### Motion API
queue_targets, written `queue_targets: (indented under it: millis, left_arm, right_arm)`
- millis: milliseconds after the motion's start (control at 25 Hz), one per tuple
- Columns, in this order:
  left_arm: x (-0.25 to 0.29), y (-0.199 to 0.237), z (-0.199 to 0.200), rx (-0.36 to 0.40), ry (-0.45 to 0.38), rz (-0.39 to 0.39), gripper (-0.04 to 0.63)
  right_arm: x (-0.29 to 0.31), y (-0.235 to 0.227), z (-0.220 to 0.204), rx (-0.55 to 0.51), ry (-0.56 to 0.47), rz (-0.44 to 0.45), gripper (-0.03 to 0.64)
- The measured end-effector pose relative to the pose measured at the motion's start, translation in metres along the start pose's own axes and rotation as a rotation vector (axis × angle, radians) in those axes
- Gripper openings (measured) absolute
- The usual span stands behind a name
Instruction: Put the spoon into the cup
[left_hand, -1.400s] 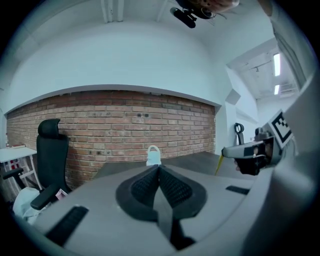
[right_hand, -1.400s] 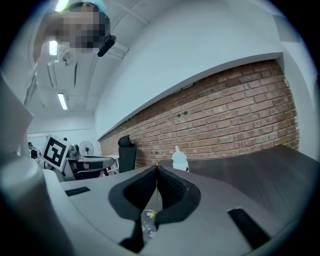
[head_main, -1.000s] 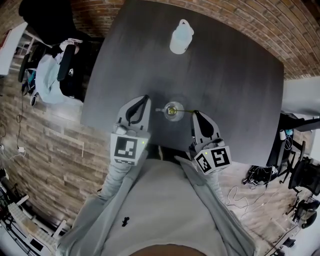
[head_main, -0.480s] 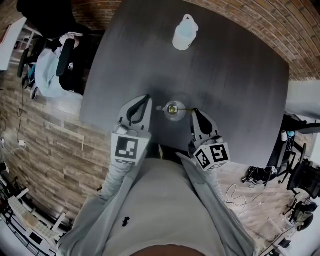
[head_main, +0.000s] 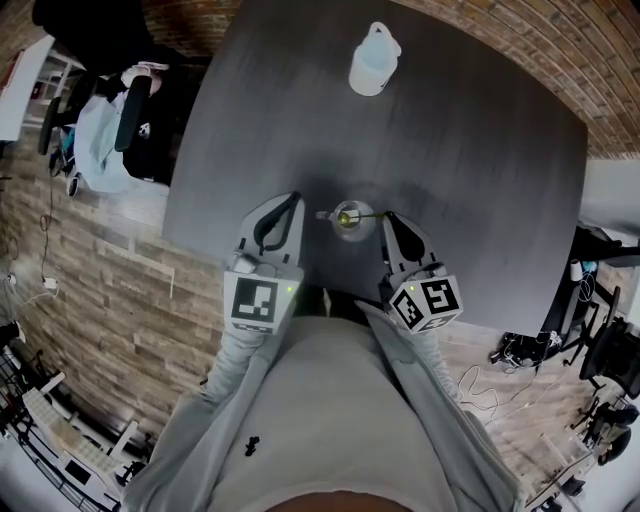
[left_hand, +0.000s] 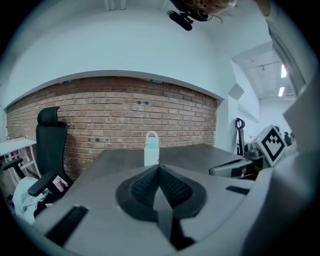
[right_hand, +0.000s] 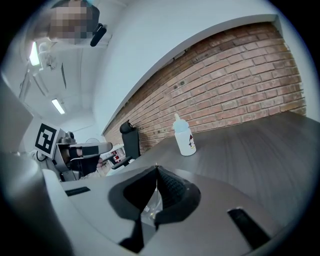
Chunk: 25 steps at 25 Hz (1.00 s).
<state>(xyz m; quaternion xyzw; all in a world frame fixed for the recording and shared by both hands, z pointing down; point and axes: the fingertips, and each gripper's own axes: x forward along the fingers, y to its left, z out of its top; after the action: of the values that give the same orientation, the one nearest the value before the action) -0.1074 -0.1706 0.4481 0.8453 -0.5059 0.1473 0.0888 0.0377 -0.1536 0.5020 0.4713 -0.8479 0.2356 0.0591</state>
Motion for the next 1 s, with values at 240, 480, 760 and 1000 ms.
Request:
queue_targets:
  millis: [240, 480, 760, 1000]
  left_arm:
    - [0.002, -0.003, -0.003, 0.005, 0.010, -0.006, 0.019]
    - [0.006, -0.011, 0.003, 0.033, -0.020, -0.025, 0.018]
    - [0.005, -0.014, 0.009, 0.038, -0.031, -0.017, 0.020]
    - [0.001, -0.013, 0.010, 0.035, -0.039, 0.001, 0.018]
  right_arm:
    - [0.003, -0.004, 0.000, -0.025, 0.011, 0.012, 0.020]
    - [0.005, -0.009, -0.002, -0.018, 0.021, 0.024, 0.020]
    - [0.007, -0.005, -0.022, -0.017, 0.098, 0.038, 0.020]
    - [0.009, -0.003, -0.026, -0.025, 0.116, 0.056, 0.020]
